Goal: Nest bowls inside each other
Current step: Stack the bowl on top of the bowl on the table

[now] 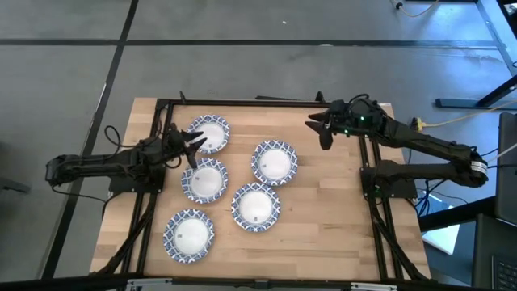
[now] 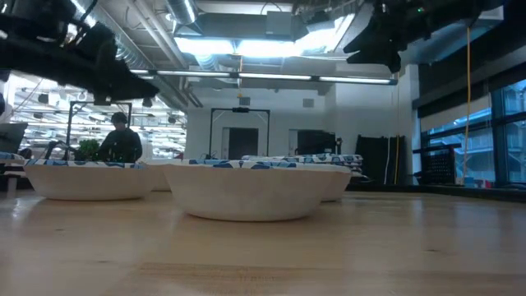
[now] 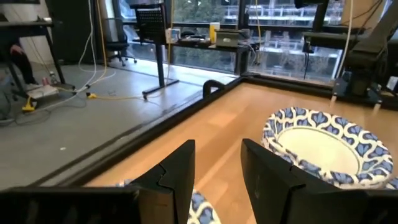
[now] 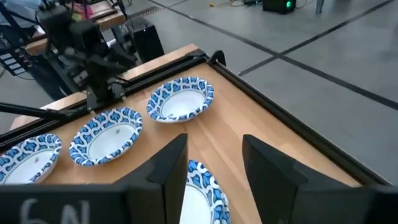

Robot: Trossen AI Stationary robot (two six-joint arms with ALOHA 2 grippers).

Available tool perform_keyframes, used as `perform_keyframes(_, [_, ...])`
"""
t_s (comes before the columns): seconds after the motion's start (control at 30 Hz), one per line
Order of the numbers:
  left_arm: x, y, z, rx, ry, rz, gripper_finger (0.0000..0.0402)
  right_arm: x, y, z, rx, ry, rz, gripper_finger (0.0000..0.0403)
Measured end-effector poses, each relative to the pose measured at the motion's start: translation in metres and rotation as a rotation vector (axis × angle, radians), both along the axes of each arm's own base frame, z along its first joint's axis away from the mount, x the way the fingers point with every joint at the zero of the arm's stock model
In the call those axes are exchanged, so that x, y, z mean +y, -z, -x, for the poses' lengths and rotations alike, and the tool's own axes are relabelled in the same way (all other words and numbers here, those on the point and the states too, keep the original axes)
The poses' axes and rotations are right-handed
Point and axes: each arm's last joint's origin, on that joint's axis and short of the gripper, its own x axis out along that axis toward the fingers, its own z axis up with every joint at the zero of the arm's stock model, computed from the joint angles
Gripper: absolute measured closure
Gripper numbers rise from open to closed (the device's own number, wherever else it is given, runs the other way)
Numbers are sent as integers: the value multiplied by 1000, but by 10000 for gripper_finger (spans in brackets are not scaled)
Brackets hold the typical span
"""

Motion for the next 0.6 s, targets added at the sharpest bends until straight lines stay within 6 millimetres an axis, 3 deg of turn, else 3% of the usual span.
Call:
perform_keyframes(0.13, [2, -19, -9, 10, 19, -5, 278, 0, 0, 0, 4, -6, 17, 249])
perform_keyframes(0.3, [3, -38, -16, -123, 15, -10, 278, 0, 0, 0, 9, -7, 19, 249])
perform_keyframes(0.6, [3, -39, -16, -105, 22, -53, 275, 0, 4, 1, 49, -11, 6, 249])
